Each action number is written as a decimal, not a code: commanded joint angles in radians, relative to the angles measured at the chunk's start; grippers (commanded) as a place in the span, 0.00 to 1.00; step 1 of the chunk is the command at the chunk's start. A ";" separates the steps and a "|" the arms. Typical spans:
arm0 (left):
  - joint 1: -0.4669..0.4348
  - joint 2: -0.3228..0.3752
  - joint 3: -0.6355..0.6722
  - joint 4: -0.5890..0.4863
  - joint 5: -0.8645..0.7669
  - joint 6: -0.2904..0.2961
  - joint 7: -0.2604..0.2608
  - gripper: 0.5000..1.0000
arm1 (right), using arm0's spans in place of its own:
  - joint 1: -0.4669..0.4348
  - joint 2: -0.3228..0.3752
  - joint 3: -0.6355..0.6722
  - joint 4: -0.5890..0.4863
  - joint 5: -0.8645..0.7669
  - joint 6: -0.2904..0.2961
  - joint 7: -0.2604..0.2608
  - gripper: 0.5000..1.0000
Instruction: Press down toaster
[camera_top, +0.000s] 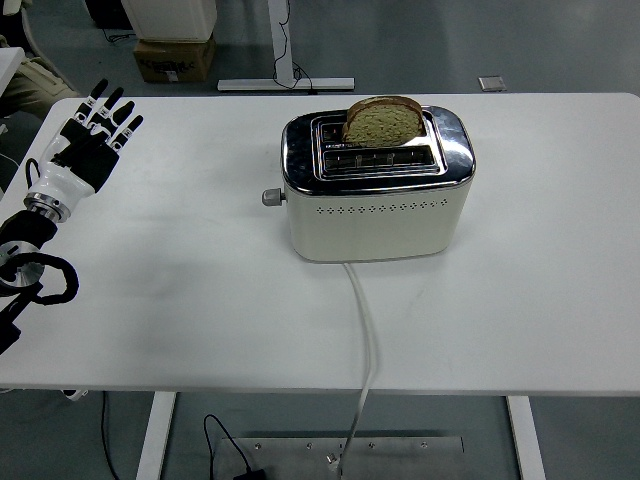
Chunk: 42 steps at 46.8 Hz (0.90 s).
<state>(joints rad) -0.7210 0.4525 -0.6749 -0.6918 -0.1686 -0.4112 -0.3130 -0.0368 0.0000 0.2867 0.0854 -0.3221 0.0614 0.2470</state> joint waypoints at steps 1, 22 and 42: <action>0.002 0.000 0.000 0.000 0.000 0.000 -0.001 1.00 | 0.000 0.000 0.000 0.001 0.000 0.000 0.000 1.00; 0.018 -0.009 0.000 -0.002 -0.003 -0.006 -0.001 1.00 | 0.000 0.000 0.000 -0.001 0.000 0.000 0.000 1.00; 0.017 -0.011 0.000 -0.002 -0.008 0.000 -0.001 1.00 | 0.000 0.000 0.000 0.001 0.000 0.000 0.000 1.00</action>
<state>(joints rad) -0.7028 0.4418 -0.6751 -0.6935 -0.1759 -0.4133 -0.3145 -0.0368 0.0000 0.2867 0.0856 -0.3221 0.0614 0.2470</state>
